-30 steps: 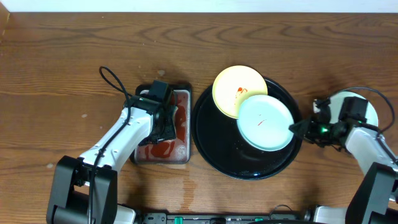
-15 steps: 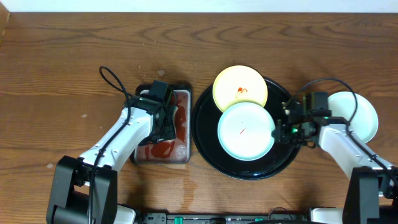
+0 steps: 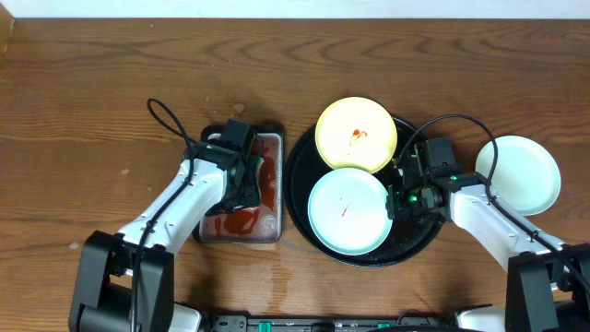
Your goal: Clean dirty plates on tray and stack at the side
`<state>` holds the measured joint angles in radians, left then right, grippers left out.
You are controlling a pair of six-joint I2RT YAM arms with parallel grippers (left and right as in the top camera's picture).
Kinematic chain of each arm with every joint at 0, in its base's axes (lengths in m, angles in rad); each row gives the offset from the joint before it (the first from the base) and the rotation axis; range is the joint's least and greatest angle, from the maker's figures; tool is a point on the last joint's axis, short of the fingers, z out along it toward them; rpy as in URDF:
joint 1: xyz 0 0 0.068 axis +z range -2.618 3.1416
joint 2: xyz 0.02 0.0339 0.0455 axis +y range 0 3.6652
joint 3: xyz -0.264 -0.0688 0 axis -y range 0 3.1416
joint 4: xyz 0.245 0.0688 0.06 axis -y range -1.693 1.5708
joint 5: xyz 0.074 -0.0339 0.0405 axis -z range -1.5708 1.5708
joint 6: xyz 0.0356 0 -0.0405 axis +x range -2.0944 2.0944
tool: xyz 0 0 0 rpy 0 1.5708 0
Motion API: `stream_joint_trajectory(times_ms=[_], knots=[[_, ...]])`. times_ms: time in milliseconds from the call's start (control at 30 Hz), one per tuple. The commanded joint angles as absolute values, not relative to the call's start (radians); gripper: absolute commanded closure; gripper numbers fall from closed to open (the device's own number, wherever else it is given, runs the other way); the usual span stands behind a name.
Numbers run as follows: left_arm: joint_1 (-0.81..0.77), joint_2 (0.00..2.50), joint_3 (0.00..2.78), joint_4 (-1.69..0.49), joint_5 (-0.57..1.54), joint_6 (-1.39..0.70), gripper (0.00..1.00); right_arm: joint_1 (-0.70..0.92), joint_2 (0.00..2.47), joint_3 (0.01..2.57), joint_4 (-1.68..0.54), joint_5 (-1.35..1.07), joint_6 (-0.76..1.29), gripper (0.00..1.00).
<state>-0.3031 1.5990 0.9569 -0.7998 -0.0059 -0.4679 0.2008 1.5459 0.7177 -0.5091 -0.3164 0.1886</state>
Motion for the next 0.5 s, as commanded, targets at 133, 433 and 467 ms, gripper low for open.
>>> stream_joint_trajectory(times_ms=[133, 433, 467], knots=[[-0.304, 1.601, 0.946, -0.761, -0.008, -0.472, 0.33, 0.216, 1.549, 0.718, -0.528, -0.200, 0.304, 0.99], [-0.304, 1.601, 0.946, -0.654, 0.052, -0.439, 0.33, 0.216, 1.549, 0.718, -0.535, -0.188, 0.314, 0.99], [-0.304, 1.601, 0.946, -0.641, 0.065, -0.439, 0.33, 0.216, 1.549, 0.718, -0.535, -0.188, 0.314, 0.99]])
